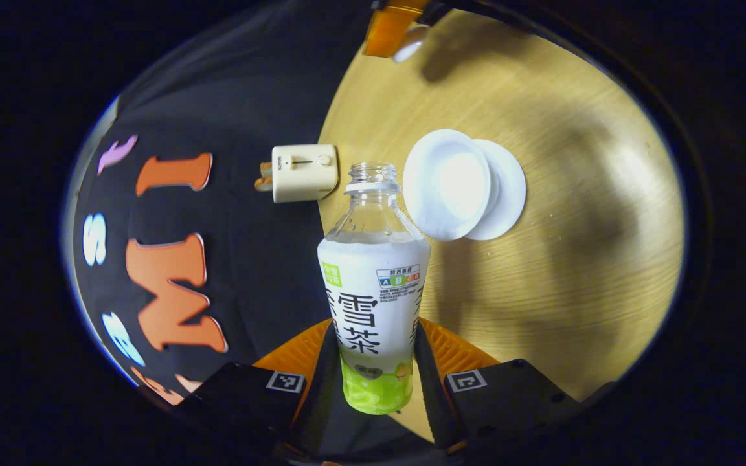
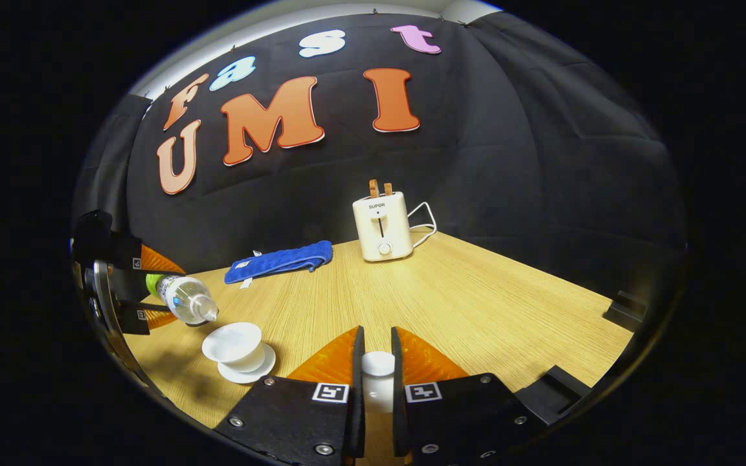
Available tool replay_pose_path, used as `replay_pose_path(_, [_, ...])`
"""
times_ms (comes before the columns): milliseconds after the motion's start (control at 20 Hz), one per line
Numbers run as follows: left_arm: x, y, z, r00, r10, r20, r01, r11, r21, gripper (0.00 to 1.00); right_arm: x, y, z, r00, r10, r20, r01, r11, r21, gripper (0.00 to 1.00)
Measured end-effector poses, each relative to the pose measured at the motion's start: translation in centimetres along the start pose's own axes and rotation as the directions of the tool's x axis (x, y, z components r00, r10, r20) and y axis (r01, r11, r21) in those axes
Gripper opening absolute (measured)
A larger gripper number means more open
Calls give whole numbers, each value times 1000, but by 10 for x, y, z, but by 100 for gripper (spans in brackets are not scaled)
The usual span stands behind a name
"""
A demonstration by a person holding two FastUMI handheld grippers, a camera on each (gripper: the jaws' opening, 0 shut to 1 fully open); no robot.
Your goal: Open the teacup lid with one hand, grasp the water bottle and pour water into the teacup with the other hand; after pouring, place the water bottle on the coaster and then close the teacup lid.
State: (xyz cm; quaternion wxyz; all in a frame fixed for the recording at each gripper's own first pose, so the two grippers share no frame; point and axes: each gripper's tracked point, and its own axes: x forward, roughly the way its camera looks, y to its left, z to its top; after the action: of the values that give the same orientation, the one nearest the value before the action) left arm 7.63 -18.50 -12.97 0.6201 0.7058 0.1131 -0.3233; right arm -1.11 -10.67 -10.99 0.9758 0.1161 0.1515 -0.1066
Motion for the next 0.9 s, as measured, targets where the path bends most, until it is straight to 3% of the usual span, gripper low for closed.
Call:
replay_pose_path(100, [3, -7, -6, 1000, -10, 5, 10, 982, -187, 65, 0, 4, 0, 1000, 5, -4, -5, 1000, -2, 17])
replay_pose_path(300, [16, -17, -18, 1000, 3, 22, 8, 883, -469, 61, 2, 14, 0, 1000, 16, -7, -16, 1000, -19, 17])
replay_pose_path(400, [29, -23, -19, 999, 9, 40, 17, 789, -614, 65, 3, 22, -1, 1000, 26, -11, -27, 999, -27, 17])
replay_pose_path(500, [39, -30, -16, 997, 22, 70, 38, 666, -745, 62, 4, 29, -1, 999, 35, -16, -36, 999, -41, 17])
replay_pose_path(650, [36, -17, -12, 992, 96, 81, 23, 491, -871, 65, 6, 38, -1, 999, 49, -21, -50, 997, -53, 17])
replay_pose_path(750, [34, -11, -12, 987, 140, 74, 10, 410, -912, 63, 8, 43, -1, 998, 55, -23, -56, 996, -64, 17])
replay_pose_path(900, [37, -3, -9, 980, 195, 44, -23, 328, -944, 63, 10, 48, 1, 998, 61, -25, -63, 995, -72, 17])
